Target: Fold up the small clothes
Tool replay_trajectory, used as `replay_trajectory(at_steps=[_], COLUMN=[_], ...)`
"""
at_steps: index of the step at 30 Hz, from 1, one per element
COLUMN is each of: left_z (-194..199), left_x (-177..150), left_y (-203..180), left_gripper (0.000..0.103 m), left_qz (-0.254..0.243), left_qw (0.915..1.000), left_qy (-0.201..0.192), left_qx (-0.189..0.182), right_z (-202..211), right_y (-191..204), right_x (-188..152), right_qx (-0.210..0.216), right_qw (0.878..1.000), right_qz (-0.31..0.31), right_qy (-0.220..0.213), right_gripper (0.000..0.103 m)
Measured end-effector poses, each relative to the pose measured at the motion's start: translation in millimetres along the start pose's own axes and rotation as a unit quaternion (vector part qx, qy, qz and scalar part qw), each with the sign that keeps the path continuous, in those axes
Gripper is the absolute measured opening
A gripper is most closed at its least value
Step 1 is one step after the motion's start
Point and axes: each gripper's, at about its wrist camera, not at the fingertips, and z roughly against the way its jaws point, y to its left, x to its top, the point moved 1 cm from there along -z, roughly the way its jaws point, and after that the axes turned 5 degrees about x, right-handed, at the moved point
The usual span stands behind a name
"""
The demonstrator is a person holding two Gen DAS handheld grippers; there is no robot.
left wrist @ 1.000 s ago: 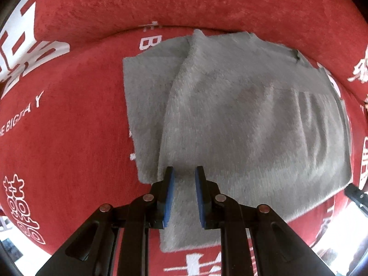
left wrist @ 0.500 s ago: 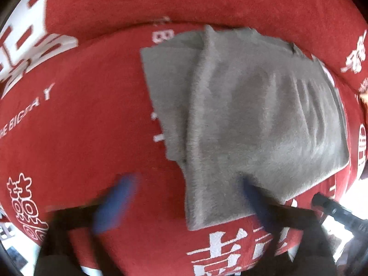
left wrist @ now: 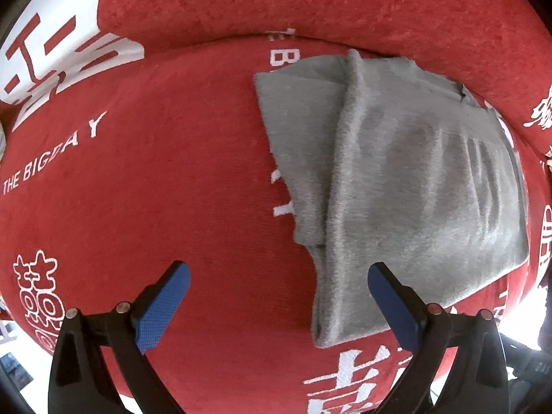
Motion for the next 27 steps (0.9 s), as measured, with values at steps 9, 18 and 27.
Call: replay_trajectory(at_steps=[9, 18, 27], left_z=[-10, -31, -35], left_x=[5, 13, 14], left_y=[16, 41, 56], left_gripper=[0.103, 0.103, 0.103], left_qz=[0.015, 0.021, 0.064], left_qw=[0.9999, 0.9984, 0.9937], left_qy=[0.001, 0.037, 0.026], left_qx=[0.007, -0.038, -0.088], right_z=[-20, -34, -45], right_y=[-39, -49, -43], right_x=[-14, -19, -12], right_qx=[0.139, 0.162, 0.190], right_qw=[0.983, 0.975, 0.968], right_qz=[-0.119, -0.150, -0.160], right_qy=[-0.011, -0.015, -0.036], right_gripper=[0.064, 0.064, 0.065])
